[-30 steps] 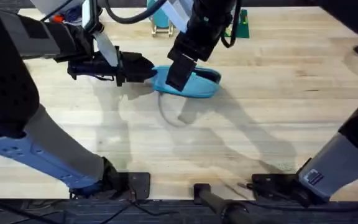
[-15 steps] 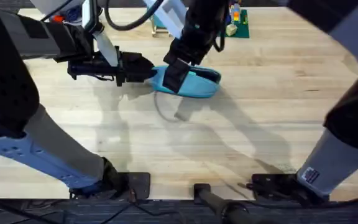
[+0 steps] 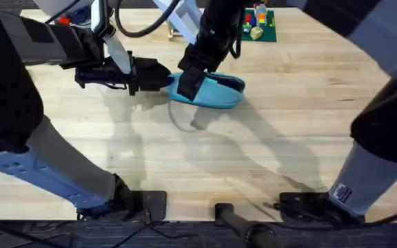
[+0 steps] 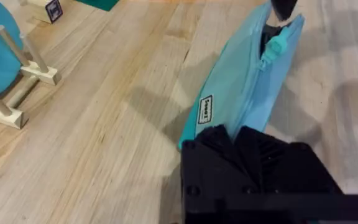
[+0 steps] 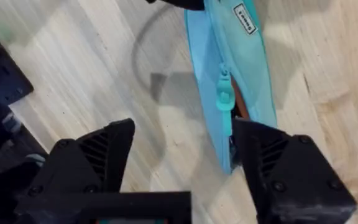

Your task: Unzip the bag, pick up the pens from the table one at a time and place them inside, then zip the bag closed.

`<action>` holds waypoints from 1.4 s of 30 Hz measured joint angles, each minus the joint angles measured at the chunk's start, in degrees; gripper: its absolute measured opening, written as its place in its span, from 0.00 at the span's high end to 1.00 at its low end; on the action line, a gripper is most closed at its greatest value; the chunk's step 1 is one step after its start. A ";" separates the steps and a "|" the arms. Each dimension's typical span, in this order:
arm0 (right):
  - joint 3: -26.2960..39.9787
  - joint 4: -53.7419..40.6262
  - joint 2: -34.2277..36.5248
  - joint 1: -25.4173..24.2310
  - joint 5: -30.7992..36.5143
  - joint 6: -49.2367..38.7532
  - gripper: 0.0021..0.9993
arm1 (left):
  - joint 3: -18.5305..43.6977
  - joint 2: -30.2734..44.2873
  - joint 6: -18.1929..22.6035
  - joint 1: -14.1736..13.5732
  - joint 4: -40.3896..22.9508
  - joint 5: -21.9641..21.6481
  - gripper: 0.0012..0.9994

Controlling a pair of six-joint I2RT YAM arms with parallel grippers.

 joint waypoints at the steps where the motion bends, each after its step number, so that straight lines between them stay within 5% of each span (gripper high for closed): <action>1: 0.00 0.00 0.39 0.00 0.00 -0.01 0.06 | 0.00 -0.02 0.00 0.00 -0.01 0.00 0.96; 28: 0.00 3.21 4.06 -0.15 1.76 0.00 0.09 | 0.00 0.00 0.00 0.00 0.06 -0.04 0.96; 42: 0.00 4.33 4.06 -0.11 2.84 0.00 0.02 | 0.00 0.00 0.00 0.00 0.10 -0.04 0.96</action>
